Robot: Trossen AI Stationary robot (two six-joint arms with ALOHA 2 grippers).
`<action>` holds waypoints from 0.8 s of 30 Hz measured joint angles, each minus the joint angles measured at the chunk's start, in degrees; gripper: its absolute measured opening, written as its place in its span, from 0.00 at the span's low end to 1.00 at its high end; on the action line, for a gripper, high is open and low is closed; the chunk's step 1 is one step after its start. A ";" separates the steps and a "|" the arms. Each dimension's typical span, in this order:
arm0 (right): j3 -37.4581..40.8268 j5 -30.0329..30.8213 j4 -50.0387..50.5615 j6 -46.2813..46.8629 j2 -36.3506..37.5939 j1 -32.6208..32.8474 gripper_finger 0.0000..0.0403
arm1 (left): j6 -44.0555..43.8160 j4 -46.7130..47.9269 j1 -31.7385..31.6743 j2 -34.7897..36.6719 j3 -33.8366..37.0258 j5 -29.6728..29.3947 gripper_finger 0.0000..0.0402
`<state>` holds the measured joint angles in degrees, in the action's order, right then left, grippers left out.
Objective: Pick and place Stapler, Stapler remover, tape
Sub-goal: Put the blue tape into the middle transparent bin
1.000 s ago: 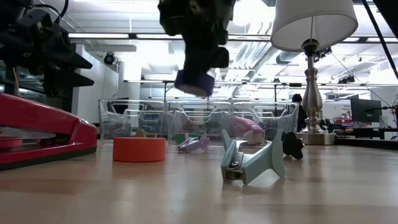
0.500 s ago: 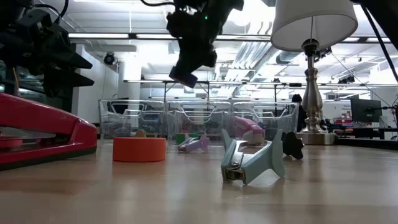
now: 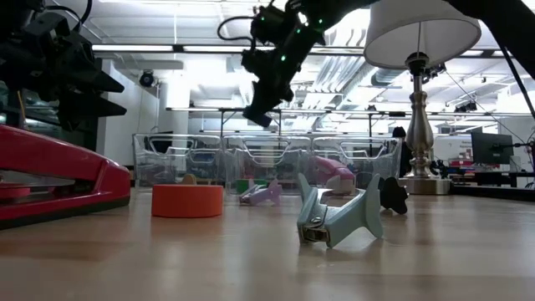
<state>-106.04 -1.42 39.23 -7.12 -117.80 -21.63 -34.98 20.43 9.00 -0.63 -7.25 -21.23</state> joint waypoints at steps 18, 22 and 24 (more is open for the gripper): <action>-0.02 0.37 -2.22 26.51 -5.92 -2.73 0.14 | 0.02 -0.15 0.00 -0.01 0.00 -0.13 0.57; -0.02 -3.62 -1.67 23.08 -6.77 -2.53 0.13 | 0.00 -0.28 0.01 -0.01 0.02 -0.05 0.57; -0.02 -5.32 -0.96 20.18 -7.42 -2.38 0.12 | 0.00 -0.28 0.02 -0.01 0.02 -0.06 0.57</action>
<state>-106.06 -6.74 38.27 13.06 -125.22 -24.01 -34.98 20.14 9.01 -0.64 -7.22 -21.29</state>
